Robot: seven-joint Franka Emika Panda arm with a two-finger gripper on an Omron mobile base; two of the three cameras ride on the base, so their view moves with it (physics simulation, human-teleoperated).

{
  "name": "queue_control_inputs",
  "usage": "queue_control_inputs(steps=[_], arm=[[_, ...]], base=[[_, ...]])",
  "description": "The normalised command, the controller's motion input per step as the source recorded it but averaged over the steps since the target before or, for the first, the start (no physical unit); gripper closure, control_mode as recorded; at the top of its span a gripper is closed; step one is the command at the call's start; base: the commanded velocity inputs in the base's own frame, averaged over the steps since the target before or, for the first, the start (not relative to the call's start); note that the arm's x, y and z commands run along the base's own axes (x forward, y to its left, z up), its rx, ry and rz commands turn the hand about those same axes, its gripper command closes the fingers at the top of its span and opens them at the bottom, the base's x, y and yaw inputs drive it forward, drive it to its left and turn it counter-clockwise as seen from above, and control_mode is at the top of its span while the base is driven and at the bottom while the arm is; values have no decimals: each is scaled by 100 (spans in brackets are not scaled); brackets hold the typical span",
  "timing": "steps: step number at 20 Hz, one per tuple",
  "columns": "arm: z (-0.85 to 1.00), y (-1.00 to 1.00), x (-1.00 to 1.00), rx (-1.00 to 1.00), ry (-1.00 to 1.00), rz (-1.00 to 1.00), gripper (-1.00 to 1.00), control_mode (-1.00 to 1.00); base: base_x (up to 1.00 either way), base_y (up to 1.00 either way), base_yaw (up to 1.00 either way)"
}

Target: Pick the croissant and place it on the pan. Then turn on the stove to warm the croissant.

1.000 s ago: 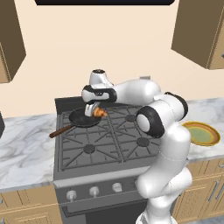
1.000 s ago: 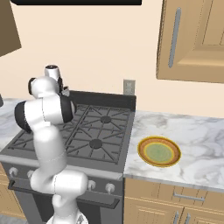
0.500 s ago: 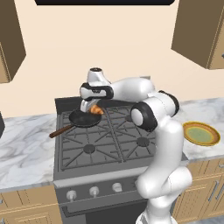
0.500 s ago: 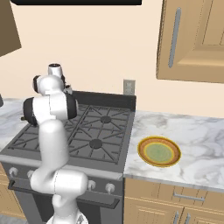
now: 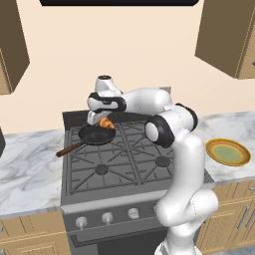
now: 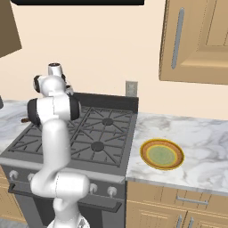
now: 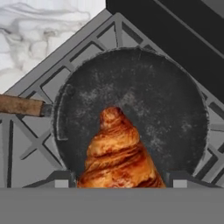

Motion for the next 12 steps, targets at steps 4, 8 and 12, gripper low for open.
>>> queue_control_inputs(steps=[4,8,12], arm=[[-4,8,30,0,4,0,100,-100],[-7,2,32,0,5,0,100,-100],[-7,0,27,0,5,-1,100,-100]], base=[[0,0,0],[0,0,0],[0,0,0]])
